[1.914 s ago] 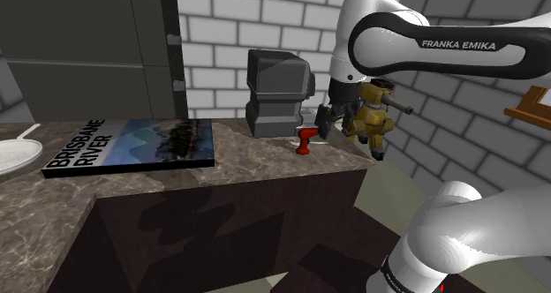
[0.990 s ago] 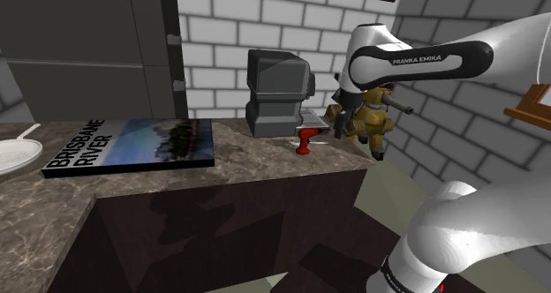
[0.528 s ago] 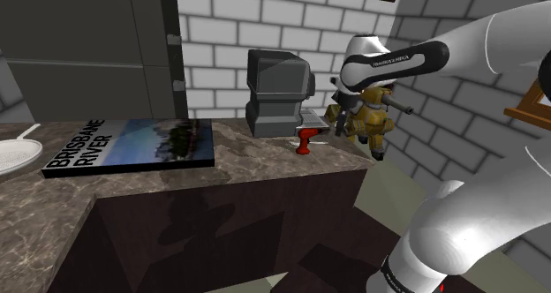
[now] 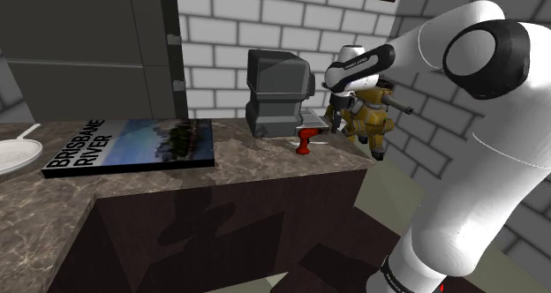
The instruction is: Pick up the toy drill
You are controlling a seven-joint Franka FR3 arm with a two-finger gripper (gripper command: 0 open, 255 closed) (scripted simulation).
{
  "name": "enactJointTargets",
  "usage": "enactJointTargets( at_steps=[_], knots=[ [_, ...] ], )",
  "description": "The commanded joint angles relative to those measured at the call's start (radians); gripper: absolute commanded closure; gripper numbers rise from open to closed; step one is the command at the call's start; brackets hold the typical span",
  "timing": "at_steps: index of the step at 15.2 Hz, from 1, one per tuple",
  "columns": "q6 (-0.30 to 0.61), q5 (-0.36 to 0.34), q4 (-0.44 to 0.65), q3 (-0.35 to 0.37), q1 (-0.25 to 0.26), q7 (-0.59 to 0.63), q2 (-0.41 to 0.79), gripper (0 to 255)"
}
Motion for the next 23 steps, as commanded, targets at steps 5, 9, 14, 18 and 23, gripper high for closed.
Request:
enactJointTargets(
  at_steps=[5, 9, 14, 18, 23],
  knots=[
    [0.019, 0.222, 0.231, -0.005, -0.053, -0.346, 0.294, 0],
    [-0.008, 0.324, 0.417, 0.051, -0.135, -0.516, 0.472, 0],
    [0.03, 0.349, 0.422, 0.071, -0.154, -0.543, 0.519, 0],
    [0.067, 0.363, 0.405, 0.08, -0.16, -0.551, 0.542, 0],
    [0.066, 0.364, 0.407, 0.08, -0.16, -0.551, 0.543, 255]
  ],
)
